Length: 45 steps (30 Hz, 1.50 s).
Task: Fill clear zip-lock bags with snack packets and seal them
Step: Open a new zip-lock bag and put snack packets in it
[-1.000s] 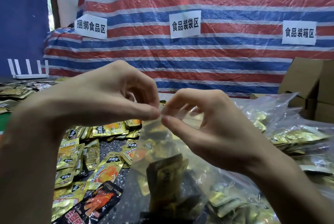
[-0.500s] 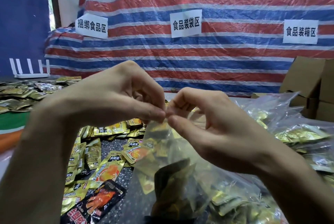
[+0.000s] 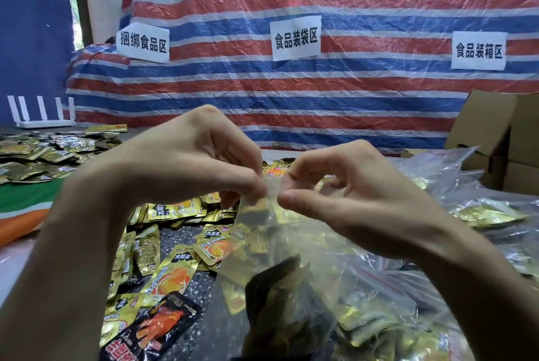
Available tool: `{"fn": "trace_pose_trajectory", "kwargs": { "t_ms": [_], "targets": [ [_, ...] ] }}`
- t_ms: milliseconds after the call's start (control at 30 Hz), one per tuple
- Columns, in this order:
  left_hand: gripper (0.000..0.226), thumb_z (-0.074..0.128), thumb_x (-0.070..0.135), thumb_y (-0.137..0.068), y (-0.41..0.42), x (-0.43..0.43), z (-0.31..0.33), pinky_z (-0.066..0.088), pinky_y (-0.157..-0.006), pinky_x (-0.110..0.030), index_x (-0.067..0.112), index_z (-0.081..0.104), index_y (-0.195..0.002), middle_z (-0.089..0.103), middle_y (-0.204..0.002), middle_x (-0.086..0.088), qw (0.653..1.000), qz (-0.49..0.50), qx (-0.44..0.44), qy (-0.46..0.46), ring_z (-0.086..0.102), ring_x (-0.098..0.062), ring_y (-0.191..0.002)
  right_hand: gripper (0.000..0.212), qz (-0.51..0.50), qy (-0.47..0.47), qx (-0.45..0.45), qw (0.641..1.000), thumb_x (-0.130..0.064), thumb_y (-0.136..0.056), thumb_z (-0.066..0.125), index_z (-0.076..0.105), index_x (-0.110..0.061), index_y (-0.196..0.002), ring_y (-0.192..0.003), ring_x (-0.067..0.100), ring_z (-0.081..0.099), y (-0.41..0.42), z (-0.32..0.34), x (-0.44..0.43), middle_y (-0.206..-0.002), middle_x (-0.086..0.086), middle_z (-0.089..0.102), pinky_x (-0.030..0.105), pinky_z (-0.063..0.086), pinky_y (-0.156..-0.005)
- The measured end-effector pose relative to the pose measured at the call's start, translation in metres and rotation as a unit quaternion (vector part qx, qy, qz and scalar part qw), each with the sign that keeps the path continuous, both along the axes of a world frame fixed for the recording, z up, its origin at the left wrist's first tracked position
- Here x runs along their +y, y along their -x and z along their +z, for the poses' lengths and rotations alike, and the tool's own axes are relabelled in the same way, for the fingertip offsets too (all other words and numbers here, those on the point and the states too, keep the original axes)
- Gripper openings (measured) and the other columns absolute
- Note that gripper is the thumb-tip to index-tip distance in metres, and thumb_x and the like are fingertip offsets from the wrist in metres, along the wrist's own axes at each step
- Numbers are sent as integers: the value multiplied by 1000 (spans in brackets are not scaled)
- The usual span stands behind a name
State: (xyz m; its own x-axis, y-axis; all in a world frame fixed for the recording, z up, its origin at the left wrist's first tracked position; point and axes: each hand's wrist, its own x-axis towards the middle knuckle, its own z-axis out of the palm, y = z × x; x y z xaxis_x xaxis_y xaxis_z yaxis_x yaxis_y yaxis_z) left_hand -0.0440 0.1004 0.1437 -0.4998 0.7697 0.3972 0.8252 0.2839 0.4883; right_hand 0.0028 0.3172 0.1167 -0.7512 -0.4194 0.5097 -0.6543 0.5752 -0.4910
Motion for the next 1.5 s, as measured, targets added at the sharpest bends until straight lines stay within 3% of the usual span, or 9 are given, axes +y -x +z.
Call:
{"fn": "trace_pose_trajectory", "kwargs": {
  "t_ms": [67,133,200,400,667,800,1033,1133,1500],
  "targets": [
    [12,78,24,-77,4,-5,-1,44,-54,-16,12,79,-73,67,-62,-4,1000,-4,-28,-9,59,-9,-56,14,-7,-1,-13,1000,-23,-88,74,73,-14,-77,-51,0,50,3,1,6,-63,-11,61,11,38,-51],
    [13,77,24,-76,9,-10,-2,46,-56,-16,11,80,-76,70,-65,-6,998,-4,-59,-25,62,-9,-58,11,-20,-1,-24,1000,-25,-87,75,76,-16,-80,-65,12,61,7,1,10,-75,-1,71,28,50,-63],
    [13,75,25,-75,12,-12,-4,46,-55,-15,13,81,-77,71,-65,-5,997,-1,-73,-34,63,-8,-57,8,-29,4,-27,999,-25,-86,76,77,-17,-82,-76,22,65,10,1,12,-81,6,72,38,51,-73],
    [13,74,23,-75,18,-15,-5,45,-53,-13,12,81,-78,71,-63,-4,995,-3,-86,-40,61,-8,-55,8,-31,6,-38,999,-24,-84,77,78,-15,-82,-75,24,64,14,2,20,-81,6,72,40,50,-72],
    [17,79,28,-73,24,-21,-6,48,-53,-18,12,81,-77,71,-66,-12,995,10,-84,-57,62,-14,-55,10,-31,22,-66,997,-18,-81,77,78,-8,-80,-80,29,67,18,5,37,-78,10,74,39,51,-78],
    [27,78,38,-70,26,-27,-7,49,-54,-19,12,81,-78,71,-68,-15,995,16,-81,-63,64,-18,-56,8,-40,25,-81,996,-18,-79,76,78,-10,-78,-75,15,66,19,6,47,-75,6,75,33,51,-79],
    [15,84,29,-72,29,-31,-8,47,-51,-19,15,81,-74,67,-59,-15,996,33,-52,-62,59,-17,-50,9,-49,16,-104,993,-10,-83,75,78,-14,-75,-79,17,71,18,7,61,-78,6,76,12,51,-74],
    [25,79,41,-69,29,-35,-7,49,-52,-20,17,81,-75,68,-62,-16,996,35,-51,-67,61,-18,-52,5,-51,20,-114,992,-11,-82,76,79,-12,-77,-78,13,71,19,8,65,-78,5,77,13,51,-74],
    [32,78,48,-68,39,-45,-9,52,-54,-21,16,81,-77,69,-63,-11,995,53,-58,-59,64,-21,-54,30,-70,-7,-127,989,-41,-67,78,75,-12,-67,-57,6,57,19,7,68,-62,1,70,15,44,-54]
  ]
}}
